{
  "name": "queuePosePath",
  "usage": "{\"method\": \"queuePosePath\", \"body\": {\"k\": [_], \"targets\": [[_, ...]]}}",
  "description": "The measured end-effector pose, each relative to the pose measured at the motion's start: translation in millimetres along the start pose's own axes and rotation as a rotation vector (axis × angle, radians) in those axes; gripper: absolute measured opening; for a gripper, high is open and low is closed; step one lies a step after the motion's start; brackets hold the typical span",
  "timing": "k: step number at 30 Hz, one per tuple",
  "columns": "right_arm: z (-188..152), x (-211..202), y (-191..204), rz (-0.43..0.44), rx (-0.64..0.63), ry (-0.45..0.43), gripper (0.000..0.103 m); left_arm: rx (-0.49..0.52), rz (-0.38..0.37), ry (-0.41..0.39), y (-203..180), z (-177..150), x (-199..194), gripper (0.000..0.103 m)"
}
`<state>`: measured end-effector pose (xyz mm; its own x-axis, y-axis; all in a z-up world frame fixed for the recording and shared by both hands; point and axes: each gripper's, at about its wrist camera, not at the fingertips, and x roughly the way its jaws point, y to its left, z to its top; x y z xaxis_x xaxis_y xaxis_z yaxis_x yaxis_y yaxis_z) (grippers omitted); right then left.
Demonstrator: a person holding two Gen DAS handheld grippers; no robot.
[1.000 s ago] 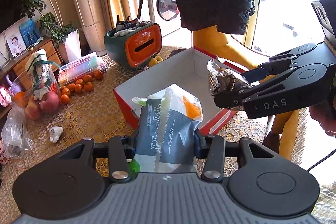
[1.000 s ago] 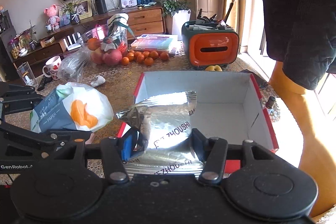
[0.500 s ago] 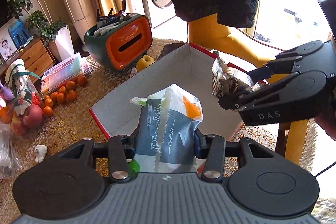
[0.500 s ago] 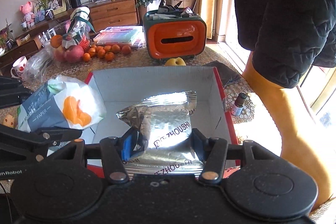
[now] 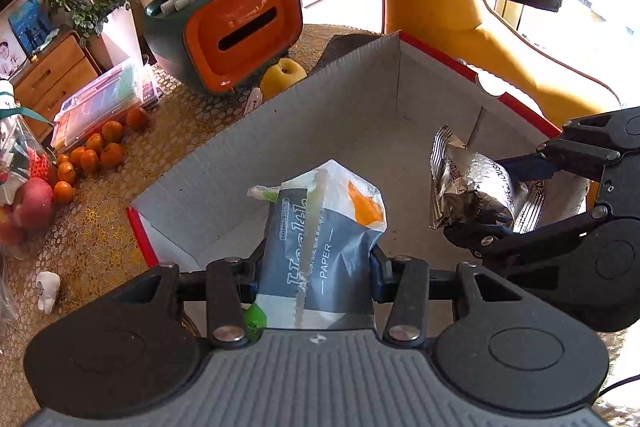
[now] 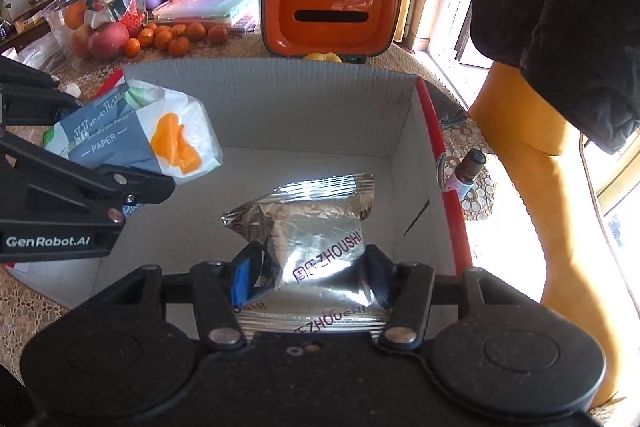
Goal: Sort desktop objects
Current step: 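Lower tissue pack into red box and open left gripper while right releases foil bag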
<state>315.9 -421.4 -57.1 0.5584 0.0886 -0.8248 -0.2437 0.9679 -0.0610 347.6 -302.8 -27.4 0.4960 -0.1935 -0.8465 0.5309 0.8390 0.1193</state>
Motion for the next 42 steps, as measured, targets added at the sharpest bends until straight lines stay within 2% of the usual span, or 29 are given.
{"method": "queuePosePath", "body": {"k": [7,13,18,23,29,33,42], "targets": [[0.8,19.9,1.2,0.008,-0.022,0.047,0.055,0.032,-0.002,0.061,-5.1,-0.9,29.7,0.045],[-0.1,30.9,-0.6,0.017,-0.021,0.090,0.055,-0.006,-0.038,0.103,0.3,-3.6,43.2,0.046],[-5.0,30.8,-2.9,0.015,-0.006,0.088,0.054,-0.029,-0.058,0.114,-0.3,-3.9,48.3,0.048],[-7.2,27.0,-5.1,0.027,-0.002,0.084,0.060,-0.054,-0.060,0.123,3.0,-7.2,50.1,0.056],[-3.1,14.8,-4.5,0.016,-0.027,0.059,0.065,-0.060,-0.049,0.091,6.5,-8.4,39.4,0.068],[-0.7,2.4,-8.6,0.010,-0.021,0.042,0.073,-0.075,-0.065,0.061,9.6,-7.2,25.1,0.068],[-1.7,-34.0,-4.2,0.013,-0.035,0.002,0.073,-0.080,-0.081,-0.005,10.0,-10.5,-20.8,0.069]]}}
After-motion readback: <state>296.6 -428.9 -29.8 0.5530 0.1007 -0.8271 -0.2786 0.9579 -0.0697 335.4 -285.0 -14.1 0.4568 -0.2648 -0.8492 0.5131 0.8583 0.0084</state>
